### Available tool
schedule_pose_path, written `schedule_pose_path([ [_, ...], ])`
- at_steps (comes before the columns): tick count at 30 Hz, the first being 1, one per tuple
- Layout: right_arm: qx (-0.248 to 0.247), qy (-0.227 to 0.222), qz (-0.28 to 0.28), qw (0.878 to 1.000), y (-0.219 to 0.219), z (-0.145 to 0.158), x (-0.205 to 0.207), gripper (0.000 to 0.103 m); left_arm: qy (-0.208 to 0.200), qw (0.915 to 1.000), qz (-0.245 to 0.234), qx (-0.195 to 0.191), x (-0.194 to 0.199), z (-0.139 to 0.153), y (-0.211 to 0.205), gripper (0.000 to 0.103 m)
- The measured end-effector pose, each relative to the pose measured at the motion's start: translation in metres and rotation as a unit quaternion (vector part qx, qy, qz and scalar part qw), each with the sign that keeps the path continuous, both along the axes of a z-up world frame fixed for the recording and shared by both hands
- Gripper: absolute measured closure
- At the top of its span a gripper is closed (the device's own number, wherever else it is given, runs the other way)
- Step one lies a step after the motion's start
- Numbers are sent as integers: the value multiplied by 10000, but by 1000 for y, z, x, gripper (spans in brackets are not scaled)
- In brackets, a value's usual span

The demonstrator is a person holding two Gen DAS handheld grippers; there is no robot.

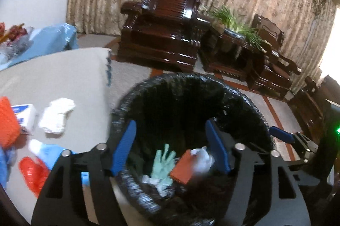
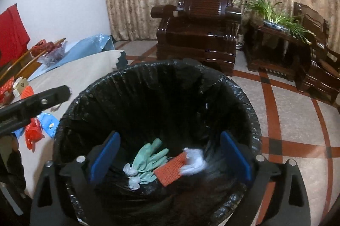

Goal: Collect trash
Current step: 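Carry glove and tissue over the bin and release both into it, then grasp the red plastic bag with the left gripper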

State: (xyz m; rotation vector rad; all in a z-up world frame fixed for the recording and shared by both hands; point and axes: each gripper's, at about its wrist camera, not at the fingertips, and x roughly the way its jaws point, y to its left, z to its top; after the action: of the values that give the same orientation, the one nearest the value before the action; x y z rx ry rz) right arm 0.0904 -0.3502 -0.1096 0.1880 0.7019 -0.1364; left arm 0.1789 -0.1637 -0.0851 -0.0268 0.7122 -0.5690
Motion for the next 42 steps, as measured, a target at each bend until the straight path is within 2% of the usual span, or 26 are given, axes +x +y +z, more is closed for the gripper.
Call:
schedule_pose_path([
  [2,79,-94,-12,9999,2,5,-3,7,-121,9998,178,59,-5,6,17,25],
  [7,202,-407,124,9989,23,24,-7,6,-264,9969,722,173,-18,18,70,19],
  [13,363,-743,575,9949,73,39,-4,6,-271,9890,1381,454,-31,19,138,19],
  [18,311,-754,1004,9916,114,37,4,6,-111,9823,1763,616,-35,7,178,19],
  [26,192,-713,1295,9888,146,23,13,6,142,9816,1787,657,-31,-19,186,19],
  [36,105,-636,1178,9909,139,17,24,6,446,9812,1696,812,-5,-53,168,20],
  [37,110,-621,1176,9911,139,16,25,6,491,9815,1663,808,-4,-56,167,25],
  [40,126,-591,1184,9911,140,13,28,6,633,9820,1567,839,-1,-64,162,51],
  [42,139,-586,1199,9910,141,12,29,6,619,9825,1565,797,-1,-65,163,57],
])
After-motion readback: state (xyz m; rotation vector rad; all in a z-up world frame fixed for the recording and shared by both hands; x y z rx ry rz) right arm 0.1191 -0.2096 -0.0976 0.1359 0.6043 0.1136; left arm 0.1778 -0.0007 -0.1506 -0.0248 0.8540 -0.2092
